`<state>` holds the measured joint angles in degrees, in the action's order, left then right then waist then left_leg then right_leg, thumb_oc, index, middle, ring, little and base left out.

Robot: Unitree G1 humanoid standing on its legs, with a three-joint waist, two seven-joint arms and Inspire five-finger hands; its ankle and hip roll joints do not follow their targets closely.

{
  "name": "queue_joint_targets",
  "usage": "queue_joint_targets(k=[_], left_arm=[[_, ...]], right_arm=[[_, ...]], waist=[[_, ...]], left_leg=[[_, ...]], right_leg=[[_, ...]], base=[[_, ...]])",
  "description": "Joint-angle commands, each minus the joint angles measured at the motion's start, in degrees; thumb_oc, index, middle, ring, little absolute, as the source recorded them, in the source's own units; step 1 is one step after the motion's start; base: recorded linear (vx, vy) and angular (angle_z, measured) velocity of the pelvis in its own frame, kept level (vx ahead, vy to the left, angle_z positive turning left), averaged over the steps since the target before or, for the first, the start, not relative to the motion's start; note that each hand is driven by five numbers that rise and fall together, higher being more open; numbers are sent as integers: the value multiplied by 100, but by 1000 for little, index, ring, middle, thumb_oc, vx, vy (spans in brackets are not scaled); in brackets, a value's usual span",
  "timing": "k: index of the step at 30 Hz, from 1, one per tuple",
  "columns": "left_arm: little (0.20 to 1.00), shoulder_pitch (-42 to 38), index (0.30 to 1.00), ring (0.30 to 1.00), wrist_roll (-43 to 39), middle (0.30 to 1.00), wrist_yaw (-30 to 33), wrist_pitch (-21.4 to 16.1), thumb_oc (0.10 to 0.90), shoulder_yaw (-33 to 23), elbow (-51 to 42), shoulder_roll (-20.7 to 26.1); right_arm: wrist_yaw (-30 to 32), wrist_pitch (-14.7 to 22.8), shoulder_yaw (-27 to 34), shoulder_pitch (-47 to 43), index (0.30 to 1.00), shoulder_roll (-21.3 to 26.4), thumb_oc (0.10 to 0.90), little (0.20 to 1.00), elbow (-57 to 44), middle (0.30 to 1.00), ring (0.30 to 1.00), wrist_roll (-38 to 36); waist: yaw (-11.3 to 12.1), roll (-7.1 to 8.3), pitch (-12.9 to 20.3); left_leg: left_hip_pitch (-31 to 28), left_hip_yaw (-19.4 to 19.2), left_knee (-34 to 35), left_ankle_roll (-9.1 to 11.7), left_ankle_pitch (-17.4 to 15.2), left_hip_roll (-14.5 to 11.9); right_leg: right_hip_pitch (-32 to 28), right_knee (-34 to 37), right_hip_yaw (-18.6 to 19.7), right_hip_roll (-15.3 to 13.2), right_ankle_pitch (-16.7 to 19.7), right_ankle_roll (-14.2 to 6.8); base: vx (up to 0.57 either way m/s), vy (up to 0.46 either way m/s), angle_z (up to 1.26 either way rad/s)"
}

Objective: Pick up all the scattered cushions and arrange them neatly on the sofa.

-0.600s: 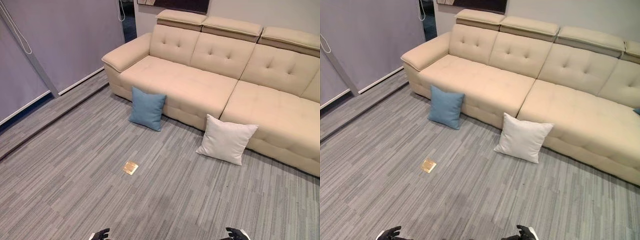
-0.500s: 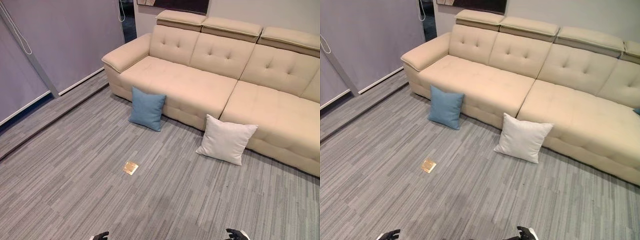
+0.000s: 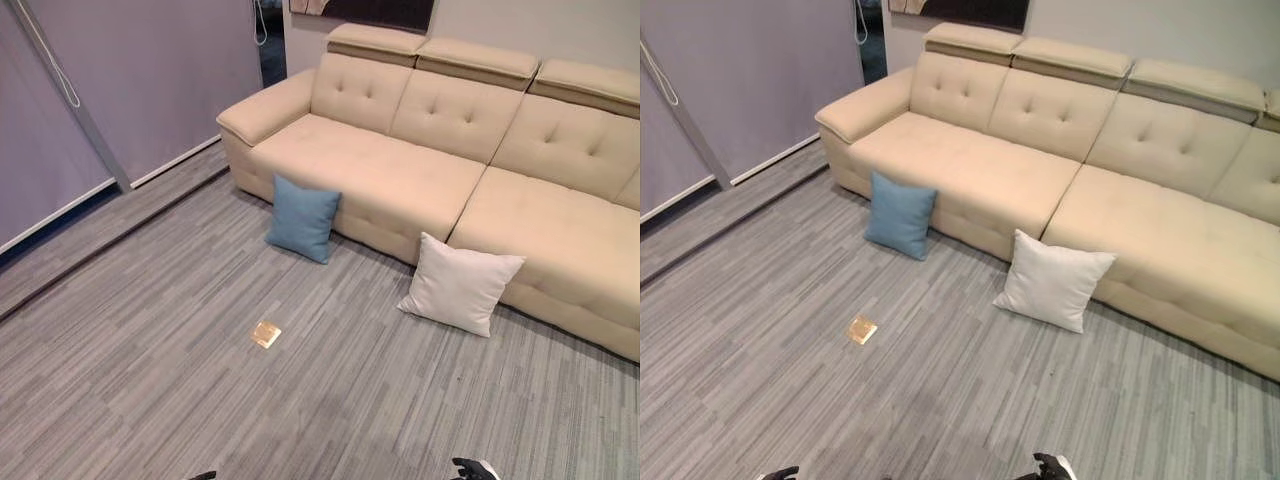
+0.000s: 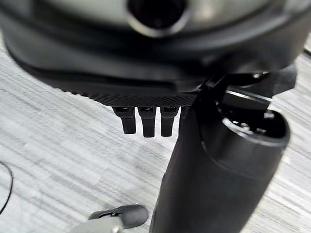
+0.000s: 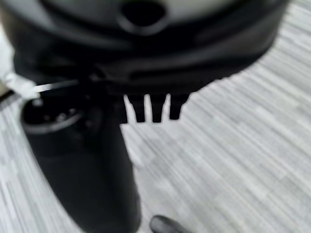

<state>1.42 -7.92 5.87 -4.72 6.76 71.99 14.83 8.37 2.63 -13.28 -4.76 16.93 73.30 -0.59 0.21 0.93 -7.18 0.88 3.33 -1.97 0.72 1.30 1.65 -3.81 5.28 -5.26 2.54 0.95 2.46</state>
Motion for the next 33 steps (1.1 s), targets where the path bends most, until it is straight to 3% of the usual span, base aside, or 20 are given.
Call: queue_joint_targets(k=[1, 4, 11, 17, 20, 23, 24, 26, 30, 33], left_arm=[[900, -229, 900, 900, -134, 900, 144, -95, 800, 34, 120, 60], [900, -234, 900, 900, -192, 900, 169, -117, 800, 41, 108, 31], [900, -172, 900, 900, -187, 900, 172, -73, 800, -23, 158, 55], [900, -75, 900, 900, -205, 900, 147, -59, 800, -183, 199, 151], [900, -158, 900, 900, -265, 900, 141, -62, 800, -238, 149, 278], [900, -249, 900, 900, -288, 900, 155, -75, 800, -210, 94, 335], [900, -297, 900, 900, -240, 900, 147, -80, 800, -139, 52, 356], [900, -356, 900, 900, -138, 900, 136, -67, 800, -52, 21, 376], [900, -395, 900, 900, -77, 900, 127, -75, 800, 2, 88, 327], [900, -410, 900, 900, -39, 900, 100, -80, 800, 24, 98, 294]], right_arm=[[199, 117, -136, -85, 900, 205, 800, 900, -292, 900, 900, -71], [206, 132, -165, -78, 900, 212, 800, 900, -369, 900, 900, -104], [240, 85, -196, -38, 900, 140, 800, 900, -398, 900, 900, -165], [218, 83, -282, -18, 900, -61, 800, 900, -423, 900, 900, -79], [164, 78, -319, -135, 900, -185, 800, 900, -566, 900, 900, -85], [155, 93, -341, -189, 900, -233, 800, 900, -647, 900, 900, -119], [149, 115, -331, -153, 900, -247, 800, 900, -699, 900, 900, -167], [136, 105, -362, -134, 900, -222, 800, 900, -687, 900, 900, -210], [149, 84, -363, -121, 900, -192, 800, 900, -656, 900, 900, -192], [137, 60, -317, -62, 900, -154, 800, 900, -633, 900, 900, -183]], waist=[[123, 320, -188], [163, 369, -227], [280, 422, -141], [405, 537, -47], [422, 530, -187], [334, 419, -282], [208, 364, -274], [75, 375, -299], [-117, 412, -353], [-210, 425, -378]], left_leg=[[239, -127, -803, 195, -545, 134], [542, -362, -1069, 215, -468, 66], [941, -879, -434, 114, -138, -68], [652, -758, -261, -42, -245, 35], [430, -659, -178, -258, -341, 128], [319, -456, -74, -315, -325, 110], [114, -230, 69, -332, -335, 157], [-195, -35, 210, -330, -432, 257], [-541, 288, 237, -346, -623, 438], [-750, 474, 190, -316, -755, 507]], right_leg=[[28, -340, -170, -342, -431, -565], [1, -310, -334, -399, -459, -534], [-100, -225, -640, -409, -614, -551], [-179, -607, -581, -539, -754, -676], [383, -1904, -475, -827, -394, -937], [797, -2578, -281, -803, -231, -952], [1013, -2686, 40, -494, -341, -827], [1132, -2154, 202, -237, -446, -758], [1578, -1519, 170, -39, -90, -823], [1504, -1322, 113, -35, -48, -858]], base=[[-40, -13, 29], [19, 16, 30], [118, 84, 46], [168, 148, -1], [108, 205, -9], [116, 131, 18], [224, 110, 59], [341, 74, 70], [244, 17, 26], [255, -14, 41]])
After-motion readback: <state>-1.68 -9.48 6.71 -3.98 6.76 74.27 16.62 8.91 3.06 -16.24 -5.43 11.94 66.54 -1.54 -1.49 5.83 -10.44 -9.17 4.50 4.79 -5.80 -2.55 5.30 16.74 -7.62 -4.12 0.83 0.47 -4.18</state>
